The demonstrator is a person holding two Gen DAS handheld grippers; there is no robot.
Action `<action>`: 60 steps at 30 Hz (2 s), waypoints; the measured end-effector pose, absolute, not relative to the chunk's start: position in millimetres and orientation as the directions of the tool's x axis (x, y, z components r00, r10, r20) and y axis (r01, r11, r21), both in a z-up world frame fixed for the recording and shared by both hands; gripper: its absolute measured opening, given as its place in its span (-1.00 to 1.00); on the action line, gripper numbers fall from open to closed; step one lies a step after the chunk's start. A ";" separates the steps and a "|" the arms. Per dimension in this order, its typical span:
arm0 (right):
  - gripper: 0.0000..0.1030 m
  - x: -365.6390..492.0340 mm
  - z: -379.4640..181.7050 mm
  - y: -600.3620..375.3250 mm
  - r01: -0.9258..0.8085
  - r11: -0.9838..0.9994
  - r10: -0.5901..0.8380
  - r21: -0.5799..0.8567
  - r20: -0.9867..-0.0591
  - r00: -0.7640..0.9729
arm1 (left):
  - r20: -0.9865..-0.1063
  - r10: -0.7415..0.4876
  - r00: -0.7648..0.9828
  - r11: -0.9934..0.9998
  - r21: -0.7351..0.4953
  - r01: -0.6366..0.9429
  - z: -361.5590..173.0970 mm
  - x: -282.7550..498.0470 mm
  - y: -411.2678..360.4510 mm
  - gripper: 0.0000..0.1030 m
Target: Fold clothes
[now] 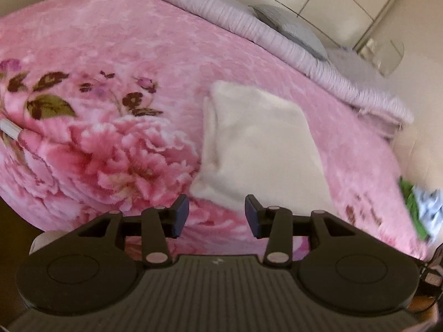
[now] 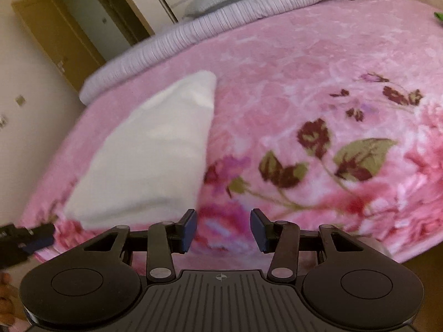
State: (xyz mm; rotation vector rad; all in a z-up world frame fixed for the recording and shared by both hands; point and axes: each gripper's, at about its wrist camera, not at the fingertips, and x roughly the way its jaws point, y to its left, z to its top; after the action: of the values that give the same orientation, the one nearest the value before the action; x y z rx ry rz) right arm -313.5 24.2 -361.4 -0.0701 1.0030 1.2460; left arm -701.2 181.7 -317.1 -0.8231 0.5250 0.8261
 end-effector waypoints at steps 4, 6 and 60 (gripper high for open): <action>-0.09 -302.9 -351.7 37.8 -0.810 0.319 0.802 0.492 -0.595 -0.046 | -0.652 0.434 0.621 0.461 -0.431 -0.775 -308.7 -689.3 203.1 -0.27; -0.09 -299.3 -347.3 50.2 -0.820 0.285 0.819 0.496 -0.571 -0.061 | -0.639 0.438 0.632 0.496 -0.415 -0.763 -304.0 -676.0 218.3 -0.35; -1.00 -318.4 -343.9 190.4 -0.530 0.678 0.583 0.509 -0.812 -0.033 | -0.817 -0.088 0.570 0.597 -0.501 -0.627 -353.2 -578.8 390.4 -0.78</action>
State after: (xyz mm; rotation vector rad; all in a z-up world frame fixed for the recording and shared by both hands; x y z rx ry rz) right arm -318.4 190.4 -343.9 0.0497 1.3316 0.8935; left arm -578.8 390.4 -353.2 -0.8954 0.9289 0.3714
